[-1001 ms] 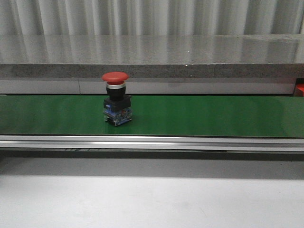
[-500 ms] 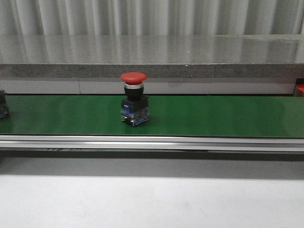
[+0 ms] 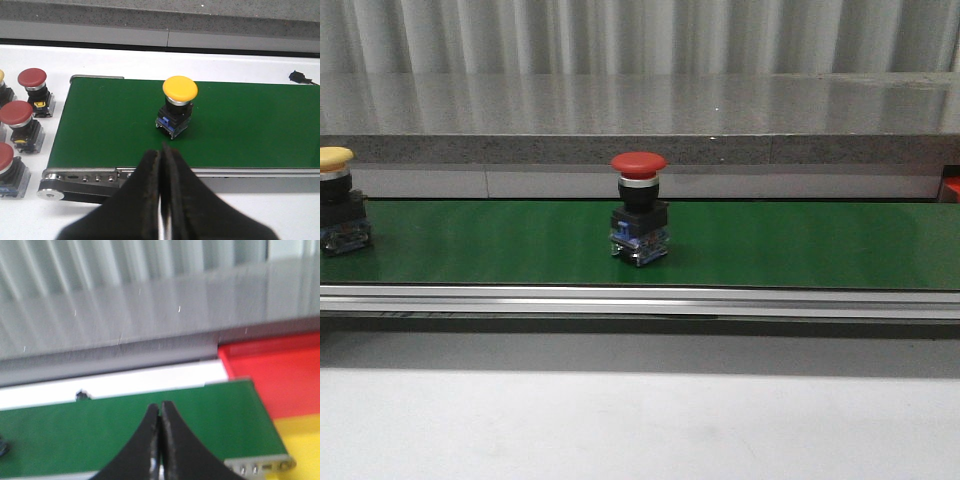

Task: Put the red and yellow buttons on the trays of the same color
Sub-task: 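Set the yellow button on the belt and release it, then lower the right gripper onto the red button on the belt and grasp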

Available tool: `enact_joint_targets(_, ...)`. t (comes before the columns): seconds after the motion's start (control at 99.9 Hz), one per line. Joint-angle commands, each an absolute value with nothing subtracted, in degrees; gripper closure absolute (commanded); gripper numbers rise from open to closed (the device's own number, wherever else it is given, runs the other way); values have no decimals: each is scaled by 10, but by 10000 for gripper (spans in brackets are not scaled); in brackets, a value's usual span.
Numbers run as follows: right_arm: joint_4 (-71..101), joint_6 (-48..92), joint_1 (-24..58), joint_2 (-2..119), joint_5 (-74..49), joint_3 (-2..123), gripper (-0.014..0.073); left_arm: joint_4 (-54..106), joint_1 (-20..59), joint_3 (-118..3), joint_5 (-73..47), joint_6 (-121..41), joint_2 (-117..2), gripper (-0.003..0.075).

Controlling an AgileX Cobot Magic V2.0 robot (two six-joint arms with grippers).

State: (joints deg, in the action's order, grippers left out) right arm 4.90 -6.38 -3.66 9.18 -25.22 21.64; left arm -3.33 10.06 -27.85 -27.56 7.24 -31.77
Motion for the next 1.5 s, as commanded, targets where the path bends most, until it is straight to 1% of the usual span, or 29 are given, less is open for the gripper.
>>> enact_joint_targets(0.0, 60, -57, -37, 169, -323, 314, 662, -34, 102, -293, -228, 78, -318, 741)
enact_joint_targets(0.08, 60, -57, -37, 222, -373, 368, 662, -34, 102, -293, -228, 78, -318, 741)
enact_joint_targets(0.17, 60, -57, -37, 273, -380, 408, 662, -34, 102, -293, -228, 78, -318, 741)
enact_joint_targets(0.34, 60, -57, -37, 336, -374, 419, 654, -34, 102, -293, -228, 78, -318, 741)
enact_joint_targets(0.41, 64, -57, -37, 358, -389, 419, 615, -34, 102, -293, -228, 78, -318, 741)
enact_joint_targets(0.45, 71, -57, -37, 372, -395, 419, 564, -34, 102, -293, -228, 78, -318, 741)
enact_joint_targets(0.5, 84, -57, -37, 385, -399, 419, 476, -34, 102, -293, -228, 78, -318, 741)
enact_joint_targets(0.53, 94, -57, -37, 392, -401, 419, 398, -34, 102, -293, -228, 78, -318, 741)
enact_joint_targets(0.55, 100, -57, -37, 397, -401, 419, 363, -34, 102, -293, -228, 78, -318, 741)
enact_joint_targets(0.591, 110, -57, -37, 405, -399, 419, 251, -34, 102, -293, -228, 78, -318, 741)
enact_joint_targets(0.601, 113, -57, -37, 407, -399, 419, 211, -34, 102, -293, -228, 78, -318, 741)
enact_joint_targets(0.621, 117, -57, -37, 411, -399, 419, 171, -34, 102, -293, -228, 78, -318, 741)
enact_joint_targets(0.631, 119, -57, -37, 413, -399, 419, 130, -34, 102, -293, -228, 78, -318, 741)
enact_joint_targets(0.671, 125, -57, -37, 419, -399, 419, 22, -34, 102, -293, -228, 78, -318, 741)
enact_joint_targets(0.721, 127, -52, -37, 428, -394, 419, -75, -34, 102, -293, -228, 78, -318, 741)
enact_joint_targets(0.831, 136, -19, -37, 439, -375, 419, -41, -34, 102, -293, -228, 78, -318, 741)
enact_joint_targets(0.921, 158, 16, -37, 448, -365, 419, -41, -34, 102, -293, -228, 78, -318, 741)
enact_joint_targets(1.061, 227, 114, -29, 471, -365, 419, -41, -34, 102, -293, -228, 78, -318, 741)
enact_joint_targets(1.251, 331, 262, 22, 537, -360, 420, -41, -34, 102, -293, -228, 78, -318, 741)
enact_joint_targets(1.491, 342, 310, 84, 620, -354, 451, -41, -34, 102, -293, -228, 78, -318, 741)
